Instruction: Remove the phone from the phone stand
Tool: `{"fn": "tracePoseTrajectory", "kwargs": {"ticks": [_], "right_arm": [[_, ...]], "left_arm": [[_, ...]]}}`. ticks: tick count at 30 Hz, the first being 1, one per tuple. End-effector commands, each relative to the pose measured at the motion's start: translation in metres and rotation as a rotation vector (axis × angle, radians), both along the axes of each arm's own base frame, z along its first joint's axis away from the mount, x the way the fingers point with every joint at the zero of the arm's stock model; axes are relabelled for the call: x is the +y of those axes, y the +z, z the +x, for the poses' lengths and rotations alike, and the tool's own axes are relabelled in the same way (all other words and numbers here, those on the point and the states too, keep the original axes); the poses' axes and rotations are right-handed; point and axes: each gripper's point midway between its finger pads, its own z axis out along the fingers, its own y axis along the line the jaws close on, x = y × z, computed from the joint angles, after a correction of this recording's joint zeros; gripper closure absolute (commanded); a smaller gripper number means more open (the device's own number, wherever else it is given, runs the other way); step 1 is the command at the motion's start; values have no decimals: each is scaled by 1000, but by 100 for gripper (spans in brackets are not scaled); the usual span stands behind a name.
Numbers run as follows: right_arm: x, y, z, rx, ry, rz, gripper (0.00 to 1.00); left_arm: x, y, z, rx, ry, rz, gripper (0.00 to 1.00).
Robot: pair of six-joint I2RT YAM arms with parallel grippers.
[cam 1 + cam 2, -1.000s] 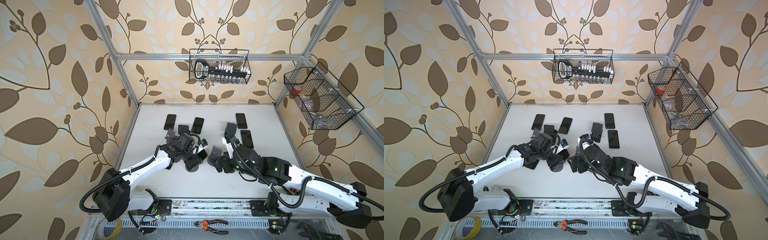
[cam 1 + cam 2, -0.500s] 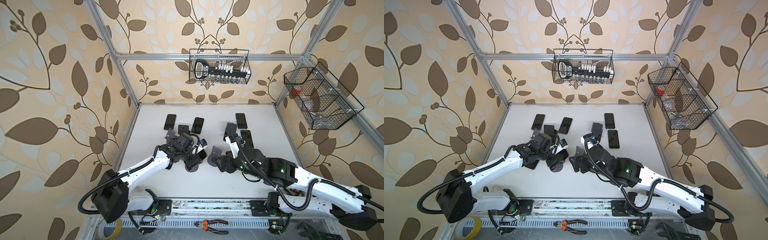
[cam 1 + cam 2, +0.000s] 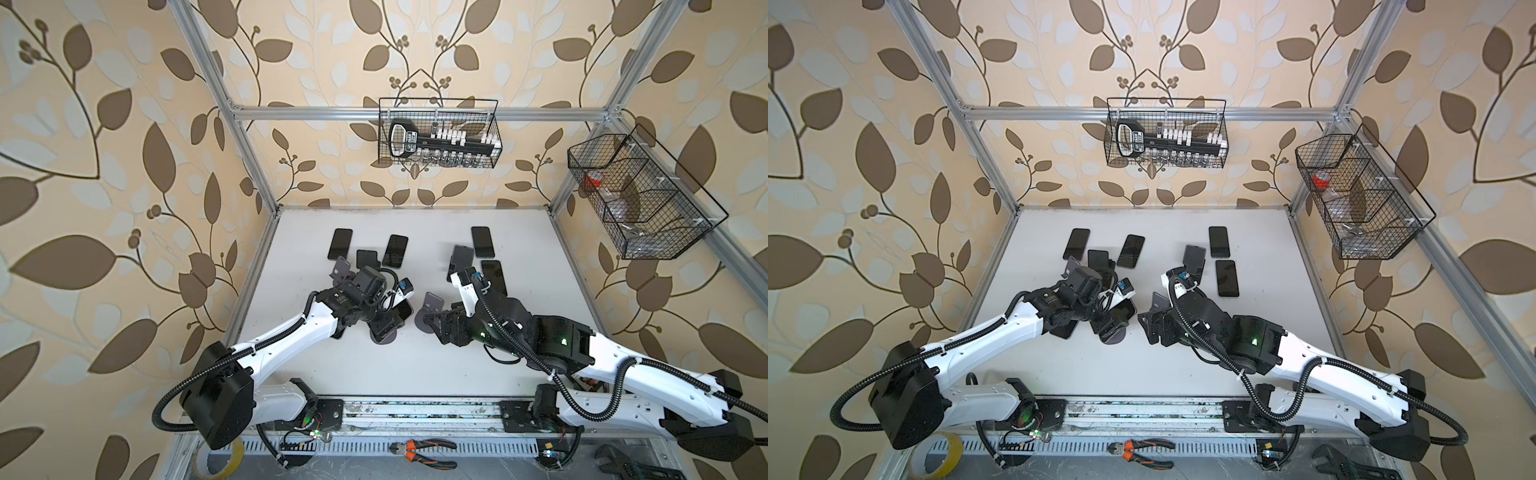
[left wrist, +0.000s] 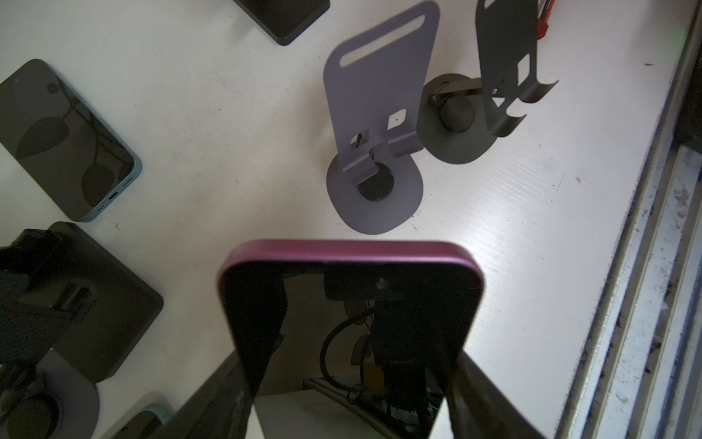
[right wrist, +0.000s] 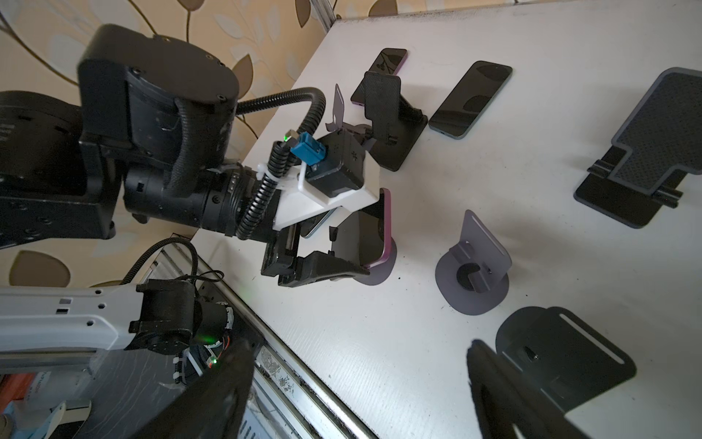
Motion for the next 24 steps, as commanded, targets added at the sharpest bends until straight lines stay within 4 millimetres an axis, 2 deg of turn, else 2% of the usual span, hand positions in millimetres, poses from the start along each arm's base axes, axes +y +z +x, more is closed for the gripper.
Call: {"fn": "tracePoseTrajectory", "kwargs": {"ticks": [1, 9, 24], "right_arm": [[1, -3, 2, -2, -6, -23, 11], [3, -7, 1, 6, 6, -26, 11], [7, -8, 3, -13, 20, -42, 11]], "left_arm": [[-4, 19, 2, -50, -7, -33, 27], [-3, 10, 1, -27, 4, -25, 27], [-1, 10, 2, -27, 19, -16, 29]]}}
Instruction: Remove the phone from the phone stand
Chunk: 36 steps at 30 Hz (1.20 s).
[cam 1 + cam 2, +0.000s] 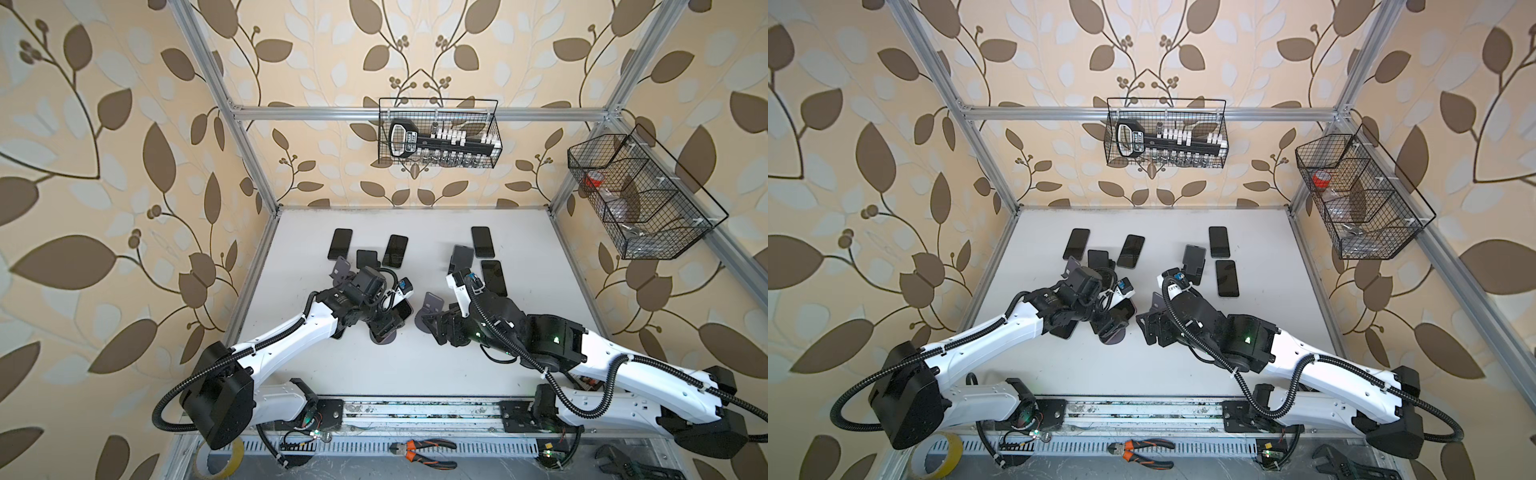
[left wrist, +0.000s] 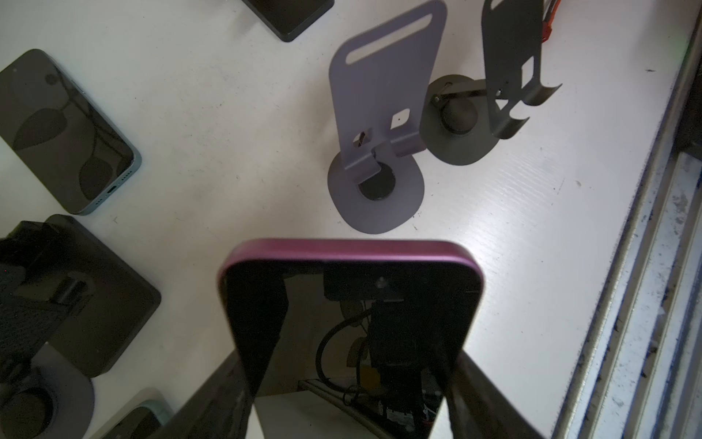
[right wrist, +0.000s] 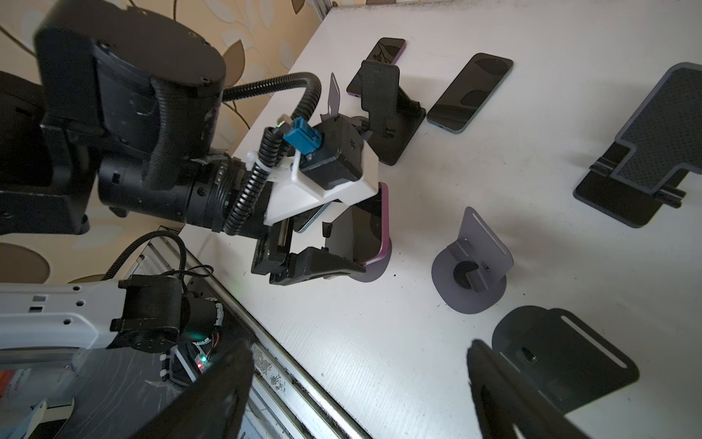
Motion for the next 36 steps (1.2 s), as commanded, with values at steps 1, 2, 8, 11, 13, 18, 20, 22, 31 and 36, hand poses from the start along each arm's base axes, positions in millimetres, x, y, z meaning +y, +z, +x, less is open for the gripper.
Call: {"fn": "tracePoseTrajectory", "kwargs": {"ticks": [1, 2, 8, 11, 13, 18, 20, 22, 31, 36], "right_arm": [[2, 1, 1, -17, 12, -7, 11], [2, 0, 0, -16, 12, -9, 11], [1, -13, 3, -27, 12, -11, 11], [6, -12, 4, -27, 34, -21, 11], [8, -7, 5, -34, 43, -19, 11], [9, 0, 5, -42, 41, -5, 11], [8, 1, 4, -38, 37, 3, 11], [6, 0, 4, -33, 30, 8, 11], [3, -1, 3, -27, 18, 10, 11], [4, 0, 4, -32, 19, 5, 11]], "left_arm": [[-2, 12, 2, -40, 0, -17, 29], [-2, 12, 2, -40, 1, -17, 29], [1, 9, 1, -32, 25, -16, 30], [1, 12, 2, -44, 35, -23, 30], [1, 14, 5, -53, 40, -29, 31], [-1, 13, 5, -48, 40, -31, 32], [-1, 12, 5, -48, 37, -34, 32], [-1, 12, 5, -53, 36, -33, 32], [0, 19, 7, -77, 33, -35, 36], [-1, 23, 7, -85, 36, -47, 36]]}}
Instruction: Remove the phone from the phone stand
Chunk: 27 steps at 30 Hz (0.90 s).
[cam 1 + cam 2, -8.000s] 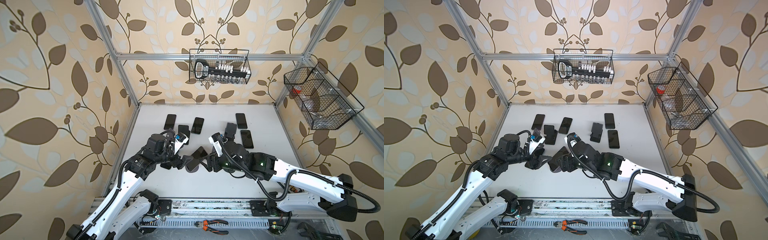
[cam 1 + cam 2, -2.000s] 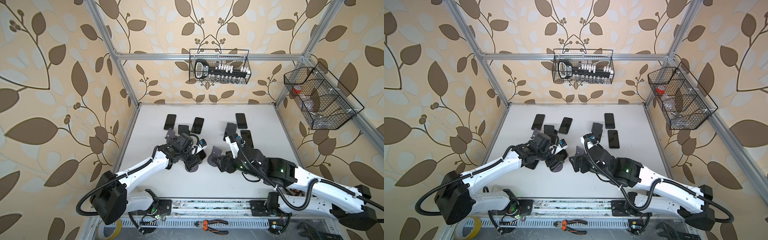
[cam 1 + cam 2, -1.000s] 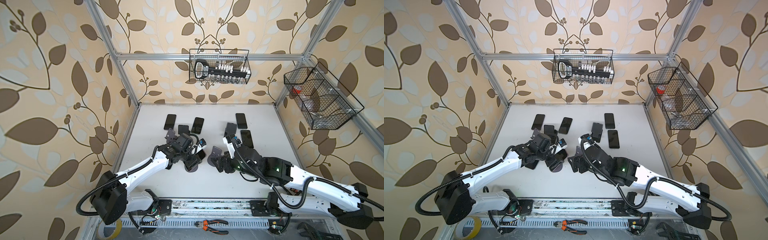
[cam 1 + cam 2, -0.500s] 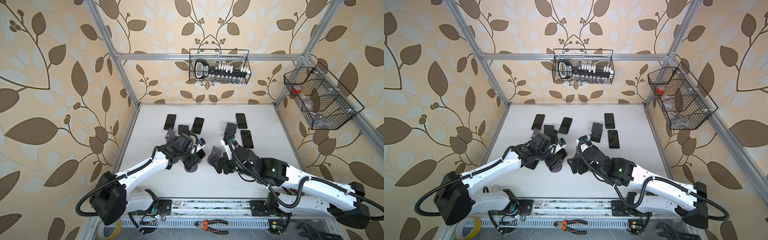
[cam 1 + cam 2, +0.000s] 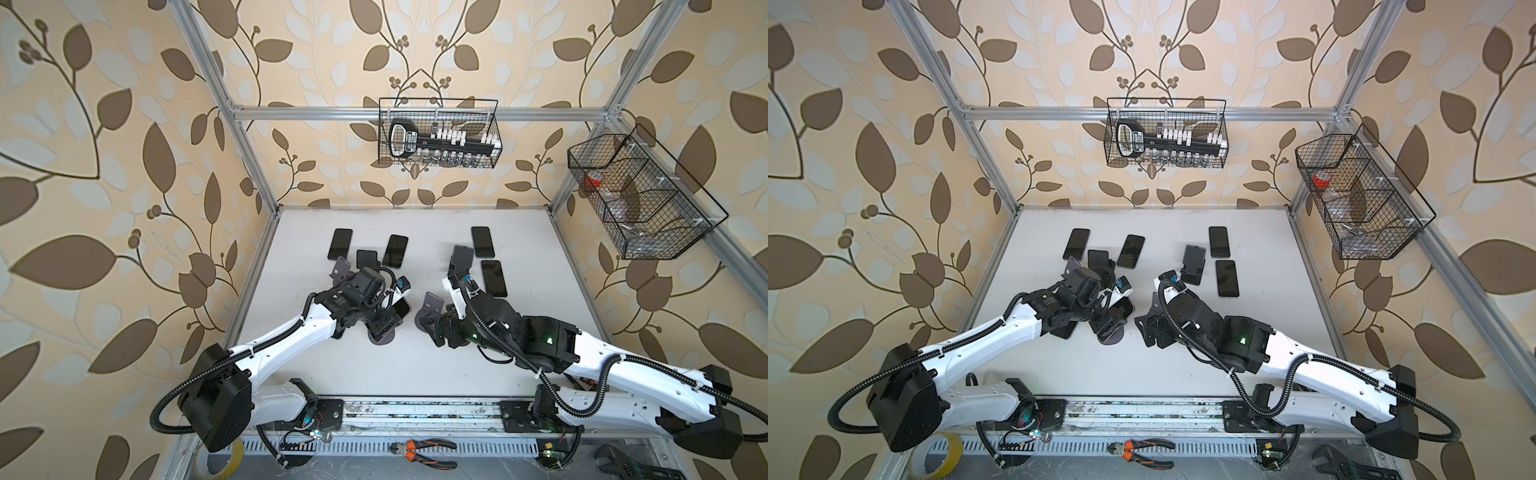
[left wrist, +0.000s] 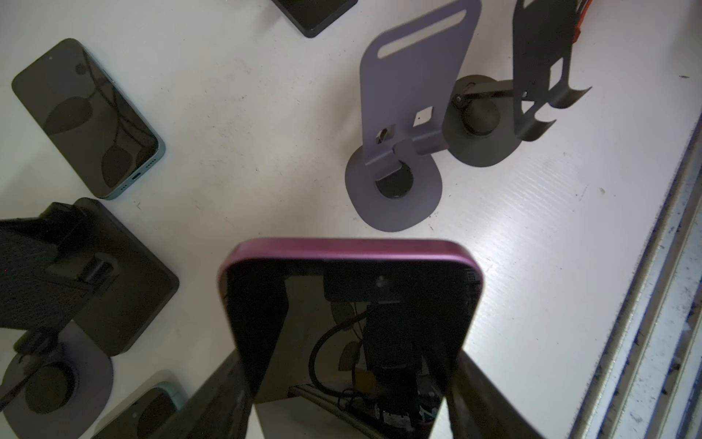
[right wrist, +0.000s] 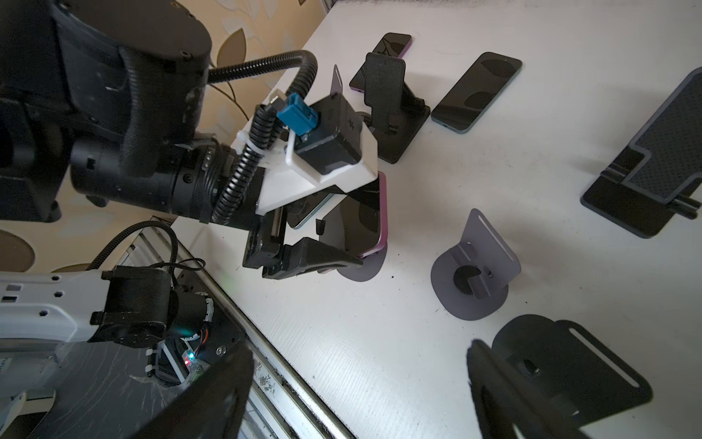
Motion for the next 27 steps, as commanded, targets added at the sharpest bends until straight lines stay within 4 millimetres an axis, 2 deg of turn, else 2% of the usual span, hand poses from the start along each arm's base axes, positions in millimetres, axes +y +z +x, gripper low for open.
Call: {"fn": "tracePoseTrajectory", "kwargs": {"ticks": [1, 27], "right_arm": [[0, 11, 2, -12, -9, 21, 11], [-2, 20, 2, -28, -7, 28, 11]], "left_arm": [[-7, 23, 3, -70, -13, -55, 36], [-10, 39, 6, -88, -4, -87, 39]]}}
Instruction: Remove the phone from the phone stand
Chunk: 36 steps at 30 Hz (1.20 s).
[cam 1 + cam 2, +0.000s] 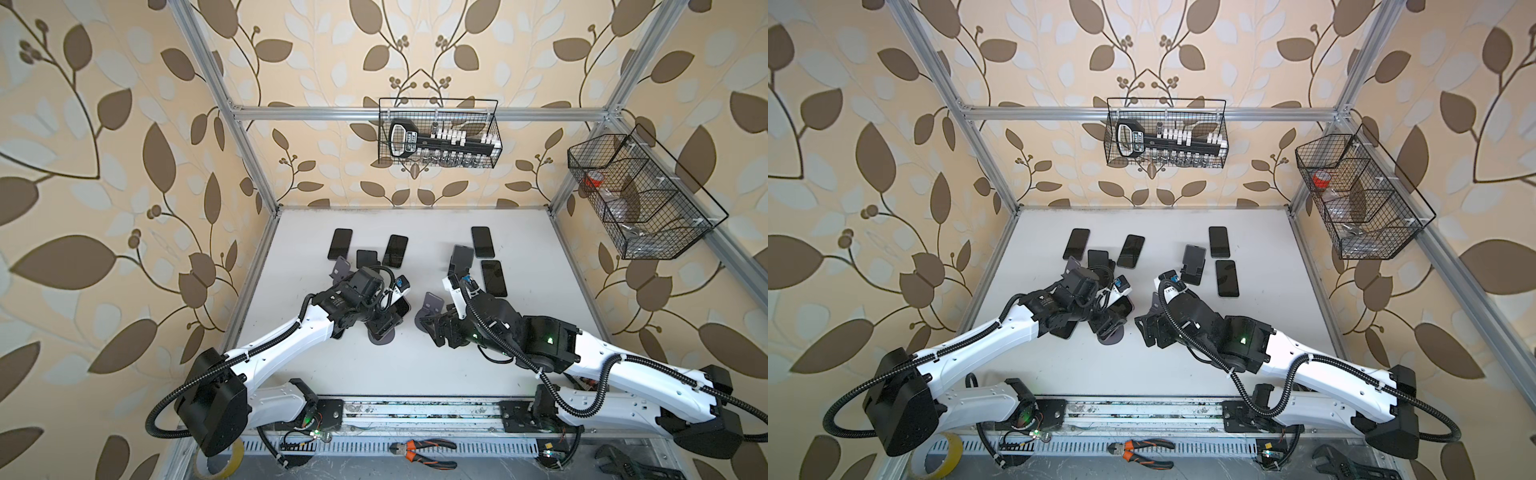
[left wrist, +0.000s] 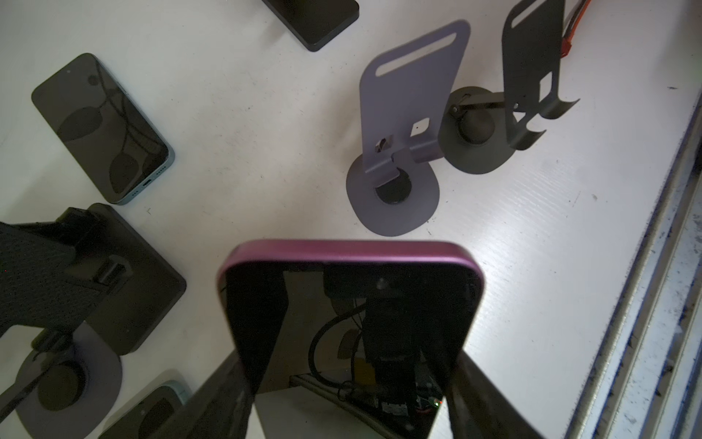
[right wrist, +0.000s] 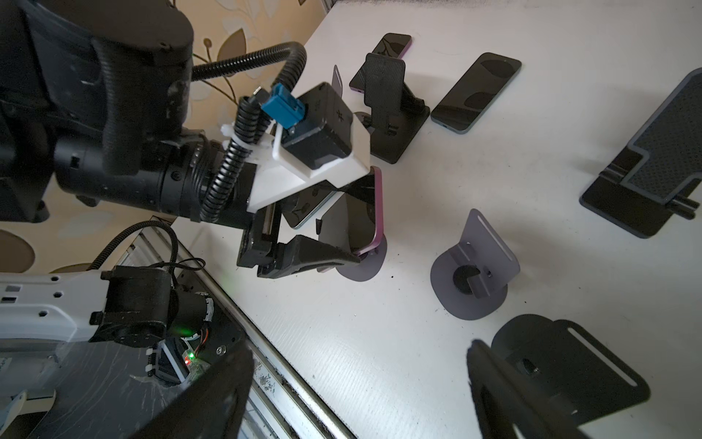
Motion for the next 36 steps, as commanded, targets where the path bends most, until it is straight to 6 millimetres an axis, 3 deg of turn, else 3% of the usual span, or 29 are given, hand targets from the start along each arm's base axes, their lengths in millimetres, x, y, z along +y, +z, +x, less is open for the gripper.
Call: {"fn": "tracePoseTrajectory", "kwargs": {"ticks": [1, 36], "right_arm": [[-2, 19, 2, -28, -9, 28, 11], [14, 35, 8, -51, 22, 27, 11]], "left_arm": [[-10, 33, 6, -74, -7, -74, 39], [0, 68, 0, -144, -5, -90, 40]]}}
